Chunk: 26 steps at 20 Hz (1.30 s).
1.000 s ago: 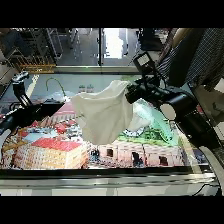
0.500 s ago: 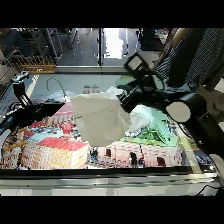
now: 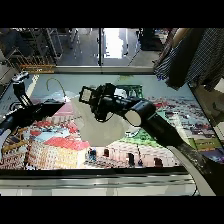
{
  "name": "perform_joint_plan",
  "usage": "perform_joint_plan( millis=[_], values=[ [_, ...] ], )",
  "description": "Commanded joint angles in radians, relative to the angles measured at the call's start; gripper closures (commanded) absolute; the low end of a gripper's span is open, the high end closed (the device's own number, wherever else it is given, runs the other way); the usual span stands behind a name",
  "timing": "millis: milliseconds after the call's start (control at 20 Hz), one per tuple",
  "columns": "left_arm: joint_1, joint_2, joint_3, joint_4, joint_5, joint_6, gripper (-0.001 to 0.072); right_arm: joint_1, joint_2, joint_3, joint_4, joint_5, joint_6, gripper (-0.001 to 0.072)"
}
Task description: Fold the clothes and pants, and hang the long-sleeved shirts on hangers.
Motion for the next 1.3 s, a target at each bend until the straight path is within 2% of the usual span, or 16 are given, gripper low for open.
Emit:
perform_joint_plan(
  millis=[0, 100, 150, 200, 250, 300, 350, 500, 550, 650, 700, 800, 950, 1000, 1150, 1250],
  values=[
    [-0.001, 0.000, 0.000, 0.000, -0.001, 0.000, 0.0697, 0.010, -0.098, 0.056, 0.005, -0.080, -0.031, 0.0261],
    [-0.001, 0.000, 0.000, -0.001, 0.015, 0.001, 0.0696, 0.026, -0.110, 0.067, 0.019, -0.077, -0.031, 0.0539],
    [0.000, 0.000, 0.000, -0.006, 0.041, 0.001, 0.0696, 0.035, -0.108, 0.067, 0.018, -0.069, -0.032, 0.0621],
    [0.000, 0.000, 0.000, -0.011, 0.074, 0.001, 0.0658, 0.043, -0.105, 0.067, 0.005, -0.051, -0.032, 0.0661],
    [0.005, 0.001, 0.000, -0.016, 0.122, 0.000, 0.0461, 0.047, -0.100, 0.067, -0.003, -0.018, -0.031, 0.0688],
    [0.018, 0.004, 0.002, -0.015, 0.188, 0.000, 0.0160, 0.050, -0.095, 0.067, -0.003, 0.023, -0.029, 0.0689],
    [0.036, 0.008, 0.006, -0.007, 0.254, -0.008, -0.0013, 0.050, -0.090, 0.067, -0.006, 0.057, -0.028, 0.0690],
    [0.106, 0.011, 0.097, 0.094, 0.298, -0.008, -0.0013, 0.050, -0.086, 0.067, -0.030, 0.110, -0.017, 0.0692],
    [0.131, 0.013, 0.149, 0.143, 0.309, -0.033, -0.0013, 0.050, -0.086, 0.067, -0.031, 0.113, -0.008, 0.0692],
    [0.175, 0.020, 0.257, 0.308, 0.369, -0.159, -0.0013, 0.046, -0.086, 0.067, -0.037, 0.102, 0.054, 0.0692],
    [0.194, 0.024, 0.306, 0.395, 0.397, -0.244, -0.0013, 0.039, -0.086, 0.067, -0.056, 0.093, 0.121, 0.0692],
    [0.228, 0.045, 0.383, 0.523, 0.446, -0.526, -0.0013, 0.019, -0.086, 0.067, -0.119, 0.084, 0.269, 0.0692],
    [0.236, 0.112, 0.412, 0.748, 0.468, -1.147, 0.0005, -0.039, -0.081, 0.067, -0.278, 0.071, 0.478, 0.0692],
    [0.219, 0.128, 0.412, 0.809, 0.432, -1.283, 0.0005, -0.064, -0.071, 0.067, -0.315, 0.071, 0.513, 0.0692],
    [0.114, 0.132, 0.396, 0.839, 0.280, -1.397, 0.0005, -0.116, -0.023, 0.080, -0.343, 0.070, 0.524, 0.0692],
    [0.004, 0.132, 0.354, 0.838, 0.314, -1.458, 0.0005, -0.137, 0.001, 0.107, -0.344, 0.070, 0.523, 0.0692]
  ],
)
